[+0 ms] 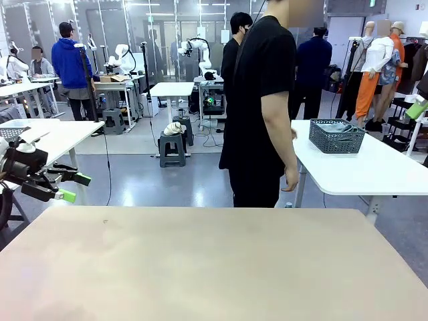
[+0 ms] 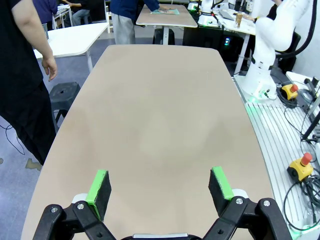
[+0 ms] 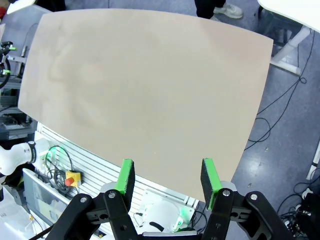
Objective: Fold the towels and place them in the basket.
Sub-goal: Stack the folded Towel with hook on the right side of the table.
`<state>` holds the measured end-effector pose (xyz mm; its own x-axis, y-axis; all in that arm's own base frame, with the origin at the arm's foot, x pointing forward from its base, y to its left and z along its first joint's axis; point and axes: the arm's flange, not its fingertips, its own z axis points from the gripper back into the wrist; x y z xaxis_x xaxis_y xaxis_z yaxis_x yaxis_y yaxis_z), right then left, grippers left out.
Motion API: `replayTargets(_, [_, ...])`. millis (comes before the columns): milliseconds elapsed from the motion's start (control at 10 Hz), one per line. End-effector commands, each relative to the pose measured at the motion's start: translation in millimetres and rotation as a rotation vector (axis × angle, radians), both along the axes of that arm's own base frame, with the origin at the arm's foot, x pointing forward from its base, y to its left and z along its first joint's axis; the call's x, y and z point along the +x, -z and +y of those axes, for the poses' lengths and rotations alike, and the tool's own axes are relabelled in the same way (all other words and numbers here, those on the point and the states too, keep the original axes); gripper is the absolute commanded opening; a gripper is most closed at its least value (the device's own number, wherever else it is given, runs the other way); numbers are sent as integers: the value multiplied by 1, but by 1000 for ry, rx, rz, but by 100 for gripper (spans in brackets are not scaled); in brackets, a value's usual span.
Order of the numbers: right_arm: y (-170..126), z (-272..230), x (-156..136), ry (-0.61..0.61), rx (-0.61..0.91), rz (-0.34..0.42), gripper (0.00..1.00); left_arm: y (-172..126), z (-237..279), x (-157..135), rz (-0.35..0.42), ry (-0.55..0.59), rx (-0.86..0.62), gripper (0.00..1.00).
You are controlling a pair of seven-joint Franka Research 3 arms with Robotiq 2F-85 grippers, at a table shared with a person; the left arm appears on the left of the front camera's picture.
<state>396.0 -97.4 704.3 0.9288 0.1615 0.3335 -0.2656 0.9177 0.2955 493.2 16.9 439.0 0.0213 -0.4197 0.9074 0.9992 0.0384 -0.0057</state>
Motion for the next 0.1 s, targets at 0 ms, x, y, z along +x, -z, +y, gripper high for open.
replayTargets(0, [-2, 1, 1, 7, 16, 13, 67, -1, 0, -1, -4, -3, 3, 100])
